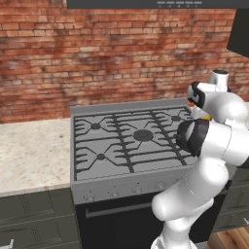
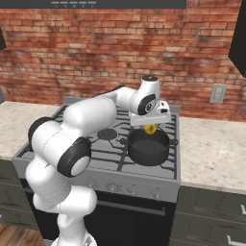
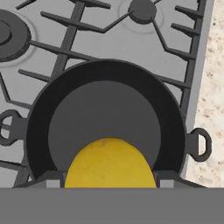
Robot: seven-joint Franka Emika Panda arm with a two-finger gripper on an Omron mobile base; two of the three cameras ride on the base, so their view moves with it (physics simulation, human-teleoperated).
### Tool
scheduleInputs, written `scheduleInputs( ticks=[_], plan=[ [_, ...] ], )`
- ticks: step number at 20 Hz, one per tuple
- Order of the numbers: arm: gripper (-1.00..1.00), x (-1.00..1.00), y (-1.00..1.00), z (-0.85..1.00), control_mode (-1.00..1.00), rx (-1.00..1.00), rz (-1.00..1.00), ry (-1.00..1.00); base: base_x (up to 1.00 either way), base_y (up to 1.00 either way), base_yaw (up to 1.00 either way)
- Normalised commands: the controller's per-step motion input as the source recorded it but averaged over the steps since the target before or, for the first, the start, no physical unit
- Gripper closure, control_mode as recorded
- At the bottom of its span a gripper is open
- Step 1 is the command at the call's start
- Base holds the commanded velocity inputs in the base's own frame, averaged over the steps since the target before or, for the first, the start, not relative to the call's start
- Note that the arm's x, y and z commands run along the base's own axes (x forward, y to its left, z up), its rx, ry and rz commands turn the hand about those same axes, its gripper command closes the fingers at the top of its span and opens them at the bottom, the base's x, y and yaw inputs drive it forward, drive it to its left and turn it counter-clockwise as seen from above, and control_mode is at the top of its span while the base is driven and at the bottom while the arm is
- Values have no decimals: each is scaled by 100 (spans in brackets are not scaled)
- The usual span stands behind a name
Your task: Turn on the burner for the pot on the stove. Wait thirty seconds for the pot to heat up. Then add the lemon to the pot.
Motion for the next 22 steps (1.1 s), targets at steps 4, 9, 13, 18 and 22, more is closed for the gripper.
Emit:
scheduleInputs(
  ticks=[4,9,13,18,22],
  plan=[
    [100,12,0,-22,-100,-1,0,0,0,0,0],
    [100,14,0,-24,-100,-2,0,0,0,0,0],
    [100,23,0,-23,-100,-2,0,0,0,0,0],
    [100,30,0,-25,-100,-2,0,0,0,0,0],
    [100,25,-3,-21,-100,0,0,-1,0,0,0]
  ],
)
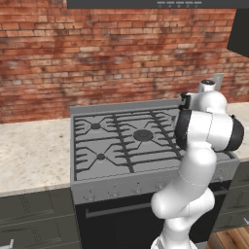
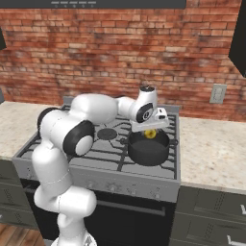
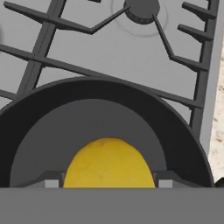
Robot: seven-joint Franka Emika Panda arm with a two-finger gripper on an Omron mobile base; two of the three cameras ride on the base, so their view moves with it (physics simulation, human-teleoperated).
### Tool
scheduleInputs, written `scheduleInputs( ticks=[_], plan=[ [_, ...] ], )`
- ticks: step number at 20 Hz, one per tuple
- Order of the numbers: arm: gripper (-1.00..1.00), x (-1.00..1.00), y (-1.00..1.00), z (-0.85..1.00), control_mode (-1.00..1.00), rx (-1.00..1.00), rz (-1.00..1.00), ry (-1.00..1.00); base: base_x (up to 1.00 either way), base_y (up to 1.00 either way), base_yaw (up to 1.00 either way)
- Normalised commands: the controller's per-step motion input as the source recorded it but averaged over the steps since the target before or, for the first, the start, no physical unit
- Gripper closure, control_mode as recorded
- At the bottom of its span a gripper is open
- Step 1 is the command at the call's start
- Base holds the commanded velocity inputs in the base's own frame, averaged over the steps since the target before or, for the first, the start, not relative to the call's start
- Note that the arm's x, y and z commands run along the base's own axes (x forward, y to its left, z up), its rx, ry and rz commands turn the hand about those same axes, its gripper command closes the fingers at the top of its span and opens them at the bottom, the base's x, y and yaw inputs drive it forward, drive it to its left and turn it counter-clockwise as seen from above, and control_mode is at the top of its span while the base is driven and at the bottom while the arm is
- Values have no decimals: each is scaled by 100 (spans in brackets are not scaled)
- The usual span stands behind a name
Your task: Turn on the burner for the pot on the stove. Wait thirty seconds for the pot to heat up. Then add the lemon to the pot.
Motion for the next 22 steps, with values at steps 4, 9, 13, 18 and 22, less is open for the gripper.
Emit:
scheduleInputs(
  ticks=[4,9,13,18,22],
  plan=[
    [-100,4,-12,-24,-100,0,2,-5,0,0,0],
    [-100,0,-4,-2,-100,0,1,-2,0,0,0],
    [-100,0,0,0,-100,0,0,0,0,0,0],
    [-100,0,0,0,-100,0,0,0,0,0,0],
    [-100,-10,2,9,-100,0,0,-4,0,0,0]
  ],
)
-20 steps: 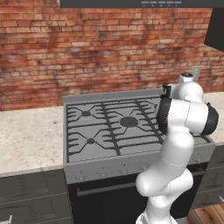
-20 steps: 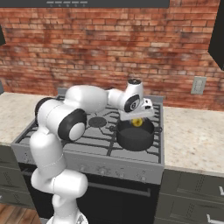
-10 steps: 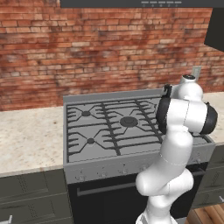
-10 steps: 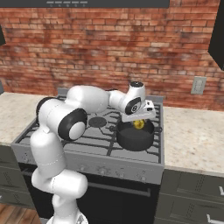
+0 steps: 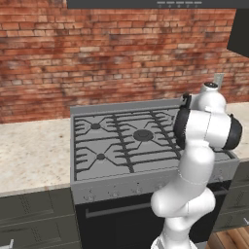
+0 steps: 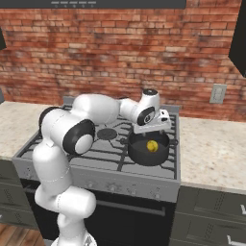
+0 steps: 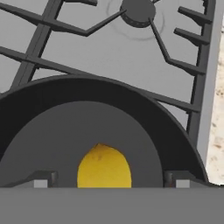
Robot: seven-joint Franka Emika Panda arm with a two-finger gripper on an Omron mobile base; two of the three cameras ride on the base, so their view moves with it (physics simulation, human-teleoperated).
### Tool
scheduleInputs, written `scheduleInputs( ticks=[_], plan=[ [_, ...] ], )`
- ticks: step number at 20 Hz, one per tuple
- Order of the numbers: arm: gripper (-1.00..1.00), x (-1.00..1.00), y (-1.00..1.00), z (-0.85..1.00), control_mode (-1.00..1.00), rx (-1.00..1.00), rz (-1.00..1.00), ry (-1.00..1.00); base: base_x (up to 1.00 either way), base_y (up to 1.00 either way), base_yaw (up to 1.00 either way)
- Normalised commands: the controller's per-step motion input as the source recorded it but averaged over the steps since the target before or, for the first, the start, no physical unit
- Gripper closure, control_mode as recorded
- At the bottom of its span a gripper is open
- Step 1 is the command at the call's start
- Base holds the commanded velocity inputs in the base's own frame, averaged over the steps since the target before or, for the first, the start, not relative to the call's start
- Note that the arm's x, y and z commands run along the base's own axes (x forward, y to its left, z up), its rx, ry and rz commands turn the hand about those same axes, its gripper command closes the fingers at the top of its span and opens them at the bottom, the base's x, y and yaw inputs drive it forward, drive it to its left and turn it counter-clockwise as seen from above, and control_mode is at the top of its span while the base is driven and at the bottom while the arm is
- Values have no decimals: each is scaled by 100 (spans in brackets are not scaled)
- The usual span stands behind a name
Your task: Turn on the burner for the pot on the stove. Wait thirty seconds for the pot to heat up. Then add the lemon to the pot.
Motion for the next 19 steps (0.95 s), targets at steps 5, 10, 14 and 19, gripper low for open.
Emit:
scheduleInputs(
  ticks=[5,10,14,19],
  plan=[
    [-100,-100,59,23,-100,0,4,-17,0,0,0],
    [-100,-100,65,11,-100,-1,3,-28,0,0,0],
    [-100,-25,1,0,-100,-1,0,-1,0,0,0],
    [-100,-8,6,0,-100,-2,3,-4,0,0,0]
  ],
)
